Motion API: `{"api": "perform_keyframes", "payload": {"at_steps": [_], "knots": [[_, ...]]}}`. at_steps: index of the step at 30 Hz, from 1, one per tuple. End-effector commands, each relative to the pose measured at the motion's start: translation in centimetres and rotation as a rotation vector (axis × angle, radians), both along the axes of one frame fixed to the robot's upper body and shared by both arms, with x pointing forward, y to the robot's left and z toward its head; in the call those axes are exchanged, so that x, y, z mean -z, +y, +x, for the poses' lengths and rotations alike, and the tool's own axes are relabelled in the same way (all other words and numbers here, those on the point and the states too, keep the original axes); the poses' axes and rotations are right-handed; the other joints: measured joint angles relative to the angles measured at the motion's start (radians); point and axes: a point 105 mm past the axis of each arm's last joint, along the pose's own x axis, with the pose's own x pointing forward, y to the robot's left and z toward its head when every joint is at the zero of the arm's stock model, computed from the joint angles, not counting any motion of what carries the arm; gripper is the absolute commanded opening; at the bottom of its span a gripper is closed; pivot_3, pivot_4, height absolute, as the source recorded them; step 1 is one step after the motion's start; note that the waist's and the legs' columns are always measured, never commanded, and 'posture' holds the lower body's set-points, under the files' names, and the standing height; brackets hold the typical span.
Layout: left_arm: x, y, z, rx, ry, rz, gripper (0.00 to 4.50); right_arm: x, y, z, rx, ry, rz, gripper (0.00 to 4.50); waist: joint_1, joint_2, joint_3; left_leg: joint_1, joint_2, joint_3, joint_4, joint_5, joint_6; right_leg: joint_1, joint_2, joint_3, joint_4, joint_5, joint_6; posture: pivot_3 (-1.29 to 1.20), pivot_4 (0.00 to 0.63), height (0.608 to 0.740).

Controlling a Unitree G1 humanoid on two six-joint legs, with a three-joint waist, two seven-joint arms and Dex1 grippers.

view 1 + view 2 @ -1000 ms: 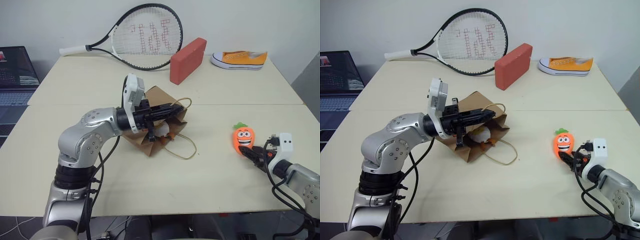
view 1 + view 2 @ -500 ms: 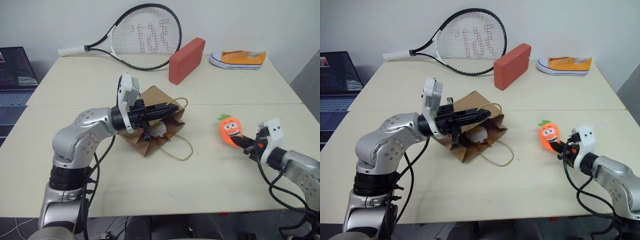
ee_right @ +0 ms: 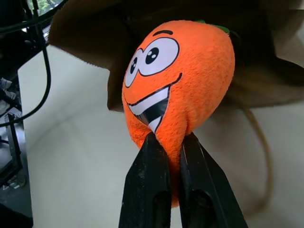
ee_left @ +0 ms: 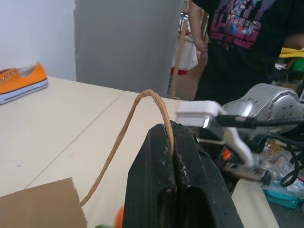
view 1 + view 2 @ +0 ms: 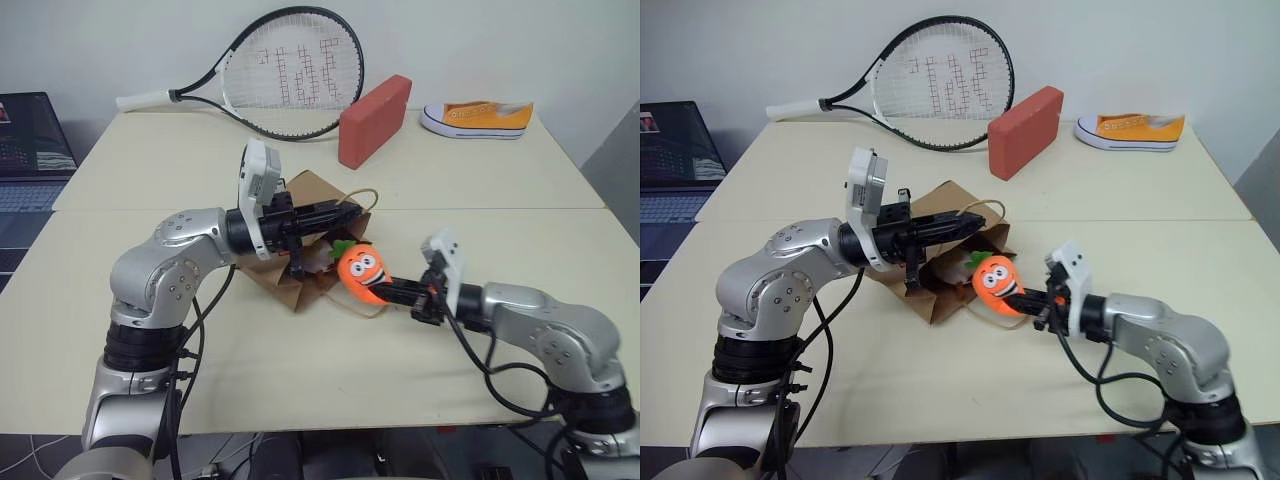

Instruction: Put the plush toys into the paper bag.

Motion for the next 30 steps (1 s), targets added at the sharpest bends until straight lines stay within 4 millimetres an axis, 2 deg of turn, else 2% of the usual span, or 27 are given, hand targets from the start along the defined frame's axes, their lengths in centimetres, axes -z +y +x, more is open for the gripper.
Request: {"api": "perform_keyframes", "payload": {"at_steps": [1,7,17,27,30], "knots": [[-0.9,-0.4,-0.9,0.045,-0.044,-0.002,0.00,-0.6,0.9,1.3,0.025,-0.032,0.023,0.01,0.000,0.000,0.000,0.000,0.000,0.000,0.000,0.000,0.000,0.000,0.000,0.000,0.000,0.000,0.000,0.00,0.150,0.740],[-0.5,-0.5,-1.6,0.077,-0.026,0.012,0.00,-1.4,1.8,2.8,0.047,-0.010,0.082,0.01,0.000,0.000,0.000,-0.001,0.000,-0.001,0.000,0.000,0.000,0.000,0.000,0.000,0.000,0.002,0.004,0.00,0.150,0.740],[-0.5,-0.6,-1.9,0.097,-0.015,0.016,0.00,-1.6,3.6,5.1,0.100,-0.046,0.093,0.01,0.000,0.000,0.000,-0.001,0.000,-0.001,0.000,0.000,0.000,-0.001,0.000,0.000,0.000,0.003,0.004,0.00,0.150,0.740],[-0.4,-0.5,-2.1,0.106,-0.006,0.024,0.00,-1.8,4.8,6.6,0.196,-0.078,0.150,0.01,-0.001,0.000,0.000,-0.001,0.000,-0.001,0.000,0.000,0.000,-0.001,0.000,0.000,0.001,0.003,0.005,0.00,0.150,0.740],[-0.5,-0.5,-2.0,0.101,-0.008,0.024,0.00,-1.9,5.1,6.4,0.194,-0.085,0.157,0.81,0.000,0.000,0.000,-0.001,0.000,-0.001,0.000,0.000,0.000,-0.001,0.000,0.000,0.001,0.003,0.005,0.00,0.150,0.740]]}}
